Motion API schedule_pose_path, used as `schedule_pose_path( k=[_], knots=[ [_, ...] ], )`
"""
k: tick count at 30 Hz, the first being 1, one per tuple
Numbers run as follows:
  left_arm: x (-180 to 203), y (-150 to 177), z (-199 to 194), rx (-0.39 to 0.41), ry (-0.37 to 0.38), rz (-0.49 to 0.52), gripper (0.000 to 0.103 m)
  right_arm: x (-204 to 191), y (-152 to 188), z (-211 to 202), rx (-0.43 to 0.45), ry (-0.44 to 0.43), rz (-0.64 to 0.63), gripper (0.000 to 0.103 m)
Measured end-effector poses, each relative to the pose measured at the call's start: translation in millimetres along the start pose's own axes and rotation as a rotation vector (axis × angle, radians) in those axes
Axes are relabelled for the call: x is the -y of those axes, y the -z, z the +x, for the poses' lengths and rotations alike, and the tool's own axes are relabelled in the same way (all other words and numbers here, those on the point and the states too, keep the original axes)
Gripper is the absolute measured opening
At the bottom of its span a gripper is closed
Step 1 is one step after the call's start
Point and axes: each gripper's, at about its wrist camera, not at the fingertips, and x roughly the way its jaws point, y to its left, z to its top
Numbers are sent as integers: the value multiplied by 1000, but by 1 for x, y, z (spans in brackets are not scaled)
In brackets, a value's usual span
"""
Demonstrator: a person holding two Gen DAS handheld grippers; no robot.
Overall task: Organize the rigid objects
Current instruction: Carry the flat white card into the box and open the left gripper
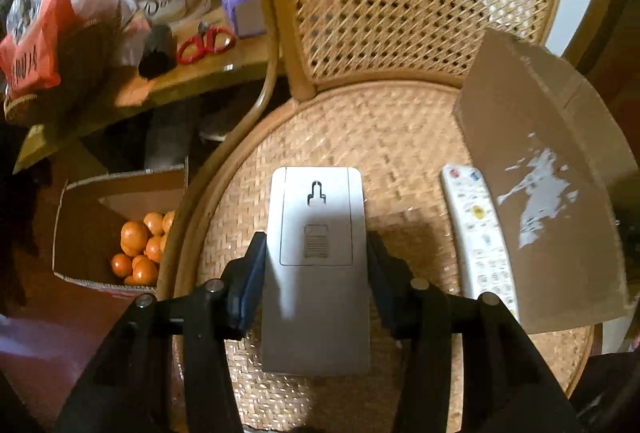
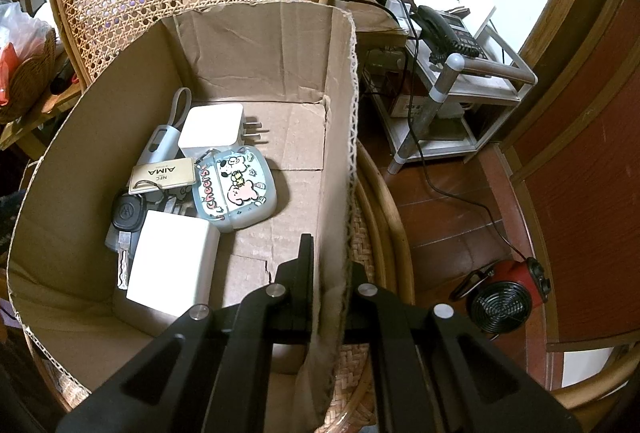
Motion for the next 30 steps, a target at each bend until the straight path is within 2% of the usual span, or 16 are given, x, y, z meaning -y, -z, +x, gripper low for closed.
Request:
schedule_pose_path(
  k=[11,20,25,30],
  knots=[
    [37,-30,-62,141,52,96,46,0,0,0,-1,1,0,8],
    [104,-46,-109,247,141,233,46,0,0,0,0,1,-1,8],
    [140,-46,-121,253,191,302,46,-1,0,1,0,1,0,8],
    [165,-40,-114,232,216,333,46,0,0,1,0,1,0,8]
  ],
)
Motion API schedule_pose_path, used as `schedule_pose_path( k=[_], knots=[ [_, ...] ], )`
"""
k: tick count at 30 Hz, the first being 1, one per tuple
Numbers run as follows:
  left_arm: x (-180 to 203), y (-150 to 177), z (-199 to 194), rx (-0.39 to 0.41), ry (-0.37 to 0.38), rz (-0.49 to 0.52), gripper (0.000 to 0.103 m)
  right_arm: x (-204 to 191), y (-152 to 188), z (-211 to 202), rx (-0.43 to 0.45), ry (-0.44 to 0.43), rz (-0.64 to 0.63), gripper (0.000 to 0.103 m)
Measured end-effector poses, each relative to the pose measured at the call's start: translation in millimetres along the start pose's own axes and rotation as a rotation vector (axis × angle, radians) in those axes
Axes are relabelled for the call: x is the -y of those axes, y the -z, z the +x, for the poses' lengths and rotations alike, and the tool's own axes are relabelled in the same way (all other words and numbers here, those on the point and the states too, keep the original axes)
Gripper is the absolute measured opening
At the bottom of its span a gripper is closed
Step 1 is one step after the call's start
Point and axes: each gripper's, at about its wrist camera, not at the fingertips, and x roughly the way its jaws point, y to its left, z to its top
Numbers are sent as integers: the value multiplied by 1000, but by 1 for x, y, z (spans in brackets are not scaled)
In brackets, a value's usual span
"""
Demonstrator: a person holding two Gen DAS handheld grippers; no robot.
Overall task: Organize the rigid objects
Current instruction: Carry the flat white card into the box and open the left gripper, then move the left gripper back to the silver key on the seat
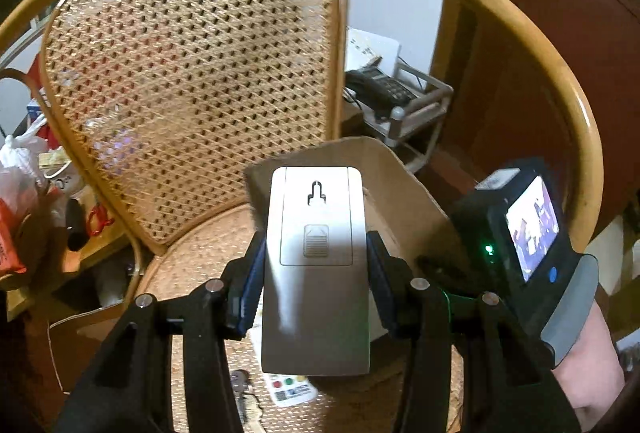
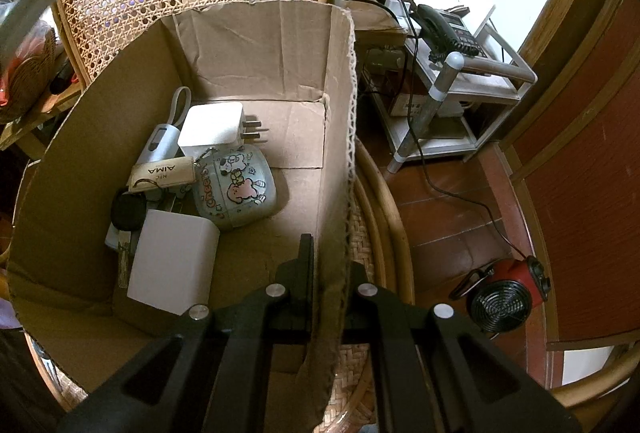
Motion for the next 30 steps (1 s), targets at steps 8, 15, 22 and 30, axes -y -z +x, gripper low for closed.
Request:
schedule_pose_path(
  k=[8,15,22,30],
  knots=[
    [9,8,26,-52,19,4,46,-1,0,0,0,0,1,8],
    [6,16,42,-76,5,-12,46,-1,0,-1,0,0,1,8],
    [3,16,40,-51,-13,-22,66,-1,1,0,-1,-3,1,8],
    [-13,16,16,-17,-40,-38,66,0,1,1,-1,-4,3,8]
  ],
)
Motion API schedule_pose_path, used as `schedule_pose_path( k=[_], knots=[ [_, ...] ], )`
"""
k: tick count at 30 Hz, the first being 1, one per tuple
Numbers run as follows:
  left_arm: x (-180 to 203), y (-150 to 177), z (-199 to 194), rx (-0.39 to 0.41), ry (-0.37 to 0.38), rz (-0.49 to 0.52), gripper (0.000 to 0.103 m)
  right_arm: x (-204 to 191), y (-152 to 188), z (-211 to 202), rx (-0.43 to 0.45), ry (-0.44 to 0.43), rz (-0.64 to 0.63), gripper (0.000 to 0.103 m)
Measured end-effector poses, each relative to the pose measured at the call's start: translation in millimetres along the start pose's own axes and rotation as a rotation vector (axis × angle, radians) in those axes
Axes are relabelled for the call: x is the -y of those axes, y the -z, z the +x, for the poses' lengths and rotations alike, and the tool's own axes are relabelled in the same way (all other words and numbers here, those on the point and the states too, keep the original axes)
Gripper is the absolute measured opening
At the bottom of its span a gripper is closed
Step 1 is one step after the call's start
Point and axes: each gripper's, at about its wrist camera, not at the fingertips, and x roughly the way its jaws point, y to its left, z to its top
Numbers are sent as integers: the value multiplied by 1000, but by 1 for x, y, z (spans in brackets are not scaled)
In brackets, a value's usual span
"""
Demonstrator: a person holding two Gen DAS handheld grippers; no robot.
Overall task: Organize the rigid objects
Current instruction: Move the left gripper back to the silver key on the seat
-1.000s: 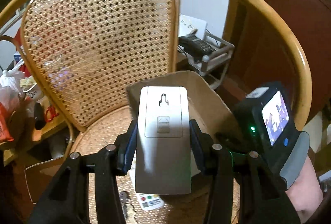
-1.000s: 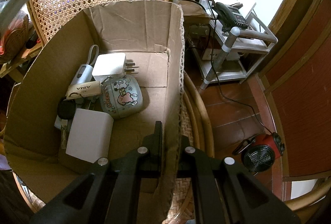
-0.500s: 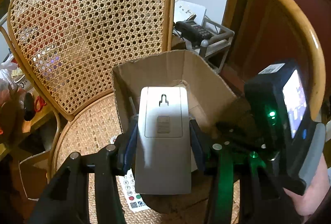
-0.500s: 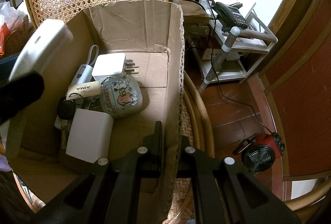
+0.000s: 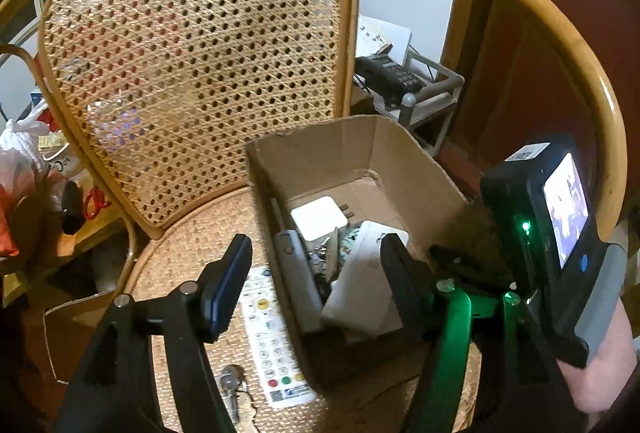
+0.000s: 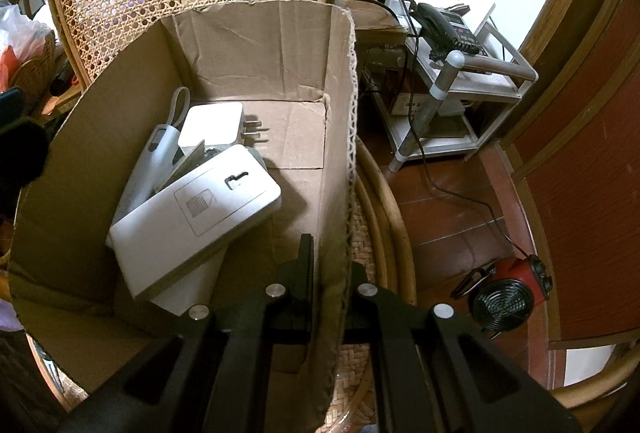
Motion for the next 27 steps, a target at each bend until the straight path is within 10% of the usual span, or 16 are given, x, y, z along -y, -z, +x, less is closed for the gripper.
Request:
schedule_pose_path(
  k=[14,27],
  knots=[
    [-65,30,-27,-15,-107,-69,66,0,0,1,0,0,1,8],
    [-78,114,5,-202,-105,-105,65,-1,0,4,4,-2,1,8]
  ],
)
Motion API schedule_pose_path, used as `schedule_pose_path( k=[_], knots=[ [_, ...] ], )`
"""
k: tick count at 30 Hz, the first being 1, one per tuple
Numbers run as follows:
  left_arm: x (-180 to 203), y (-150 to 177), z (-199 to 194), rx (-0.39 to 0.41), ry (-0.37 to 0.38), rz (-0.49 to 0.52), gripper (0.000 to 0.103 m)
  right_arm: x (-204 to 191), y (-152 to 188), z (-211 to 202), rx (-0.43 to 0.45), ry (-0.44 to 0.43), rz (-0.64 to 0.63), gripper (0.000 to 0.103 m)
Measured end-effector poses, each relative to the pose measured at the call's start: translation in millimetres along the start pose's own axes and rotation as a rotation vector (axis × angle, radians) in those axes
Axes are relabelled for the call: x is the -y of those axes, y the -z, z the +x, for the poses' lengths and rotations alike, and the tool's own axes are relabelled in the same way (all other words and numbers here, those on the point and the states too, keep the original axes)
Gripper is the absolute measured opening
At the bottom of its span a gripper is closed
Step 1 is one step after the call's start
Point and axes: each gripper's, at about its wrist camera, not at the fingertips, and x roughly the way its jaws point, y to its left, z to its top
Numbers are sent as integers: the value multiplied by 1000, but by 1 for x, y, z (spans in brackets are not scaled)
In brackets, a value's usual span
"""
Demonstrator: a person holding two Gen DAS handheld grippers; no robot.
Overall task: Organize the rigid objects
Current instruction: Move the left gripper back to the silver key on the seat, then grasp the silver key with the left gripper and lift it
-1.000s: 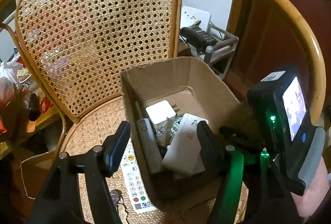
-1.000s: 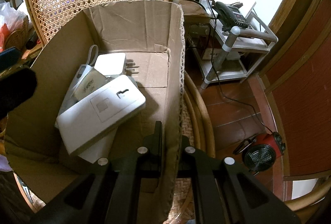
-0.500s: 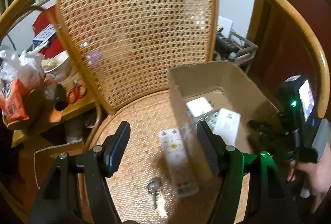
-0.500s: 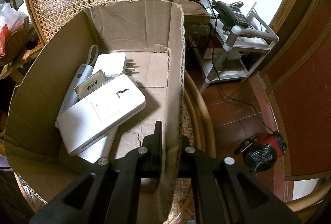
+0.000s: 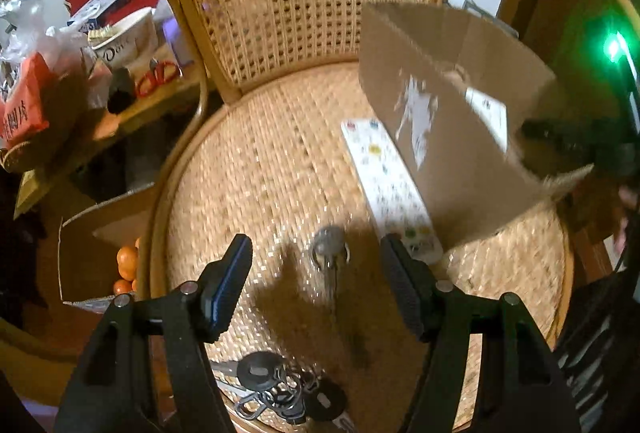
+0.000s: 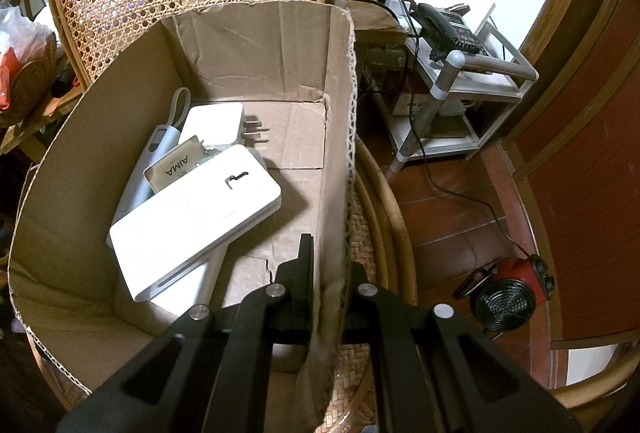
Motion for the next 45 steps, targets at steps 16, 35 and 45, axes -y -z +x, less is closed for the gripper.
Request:
schedule_pose_path(
  k=[16,35,45],
  knots=[
    [12,14,42,-97,42,23,49,-3,2,0,1,0,-4,8],
    [12,0,18,-51,89,13,5,-4,2,0,1,-1,-4,8],
    [7,-18,-5,2,89,14,4,-4,2,0,1,0,-4,8]
  ],
)
